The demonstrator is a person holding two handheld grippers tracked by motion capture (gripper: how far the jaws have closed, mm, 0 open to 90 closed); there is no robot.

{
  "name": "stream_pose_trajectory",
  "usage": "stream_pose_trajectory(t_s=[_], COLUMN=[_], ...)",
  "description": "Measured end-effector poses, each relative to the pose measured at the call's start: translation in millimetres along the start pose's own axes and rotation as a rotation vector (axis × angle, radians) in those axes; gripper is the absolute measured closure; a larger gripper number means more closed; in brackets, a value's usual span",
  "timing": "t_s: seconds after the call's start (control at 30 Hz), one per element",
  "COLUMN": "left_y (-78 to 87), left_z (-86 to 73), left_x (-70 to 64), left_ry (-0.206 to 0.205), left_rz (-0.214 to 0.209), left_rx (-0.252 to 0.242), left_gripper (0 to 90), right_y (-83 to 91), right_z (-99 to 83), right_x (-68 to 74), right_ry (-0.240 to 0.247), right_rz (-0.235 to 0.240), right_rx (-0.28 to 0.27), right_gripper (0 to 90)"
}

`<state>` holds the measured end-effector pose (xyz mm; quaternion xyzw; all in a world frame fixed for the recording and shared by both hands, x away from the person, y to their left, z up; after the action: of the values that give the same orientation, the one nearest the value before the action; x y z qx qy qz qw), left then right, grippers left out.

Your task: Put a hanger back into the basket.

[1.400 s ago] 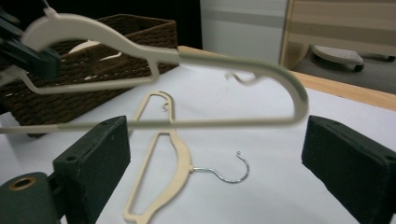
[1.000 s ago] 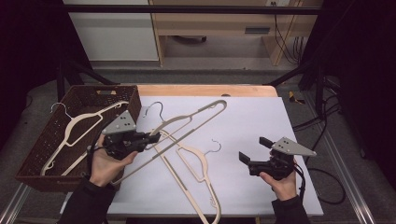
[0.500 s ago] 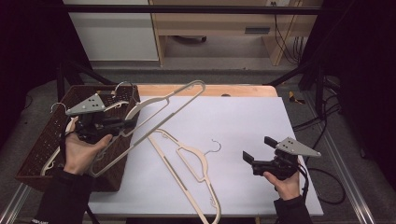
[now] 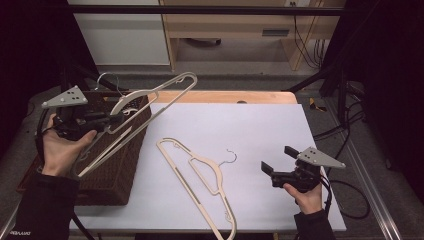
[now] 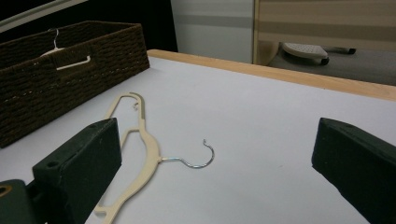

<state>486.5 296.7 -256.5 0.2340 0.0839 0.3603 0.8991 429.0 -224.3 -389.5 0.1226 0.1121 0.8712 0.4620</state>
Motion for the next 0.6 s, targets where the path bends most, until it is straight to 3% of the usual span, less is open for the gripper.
stream_pose_trajectory(t_s=[0.33,0.6], left_y=[10.0,18.8], left_z=[-13.9,-36.5], left_x=[38.1,69.6], left_ry=[0.000,0.035], left_rz=[0.030,0.078], left_rx=[0.001,0.027], left_gripper=[86.2,86.2], right_y=[0.8,-0.9], right_z=[0.1,-1.0], right_x=[-1.1,-1.1], right_ry=[0.003,0.003], right_rz=[-0.001,0.000], right_rx=[-0.002,0.006], right_gripper=[1.8,1.8])
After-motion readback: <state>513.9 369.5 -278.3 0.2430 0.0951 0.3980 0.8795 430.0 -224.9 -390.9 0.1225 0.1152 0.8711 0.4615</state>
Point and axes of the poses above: each handheld gripper's, and its own axes: y roughly backward along the jaws, z roughly out of its top, x roughly to its left, the point moved 2 cm from there along -y, roughly forward along the jaws, and after that the axes turned 1 degree about -z, right-handed, at the moved point
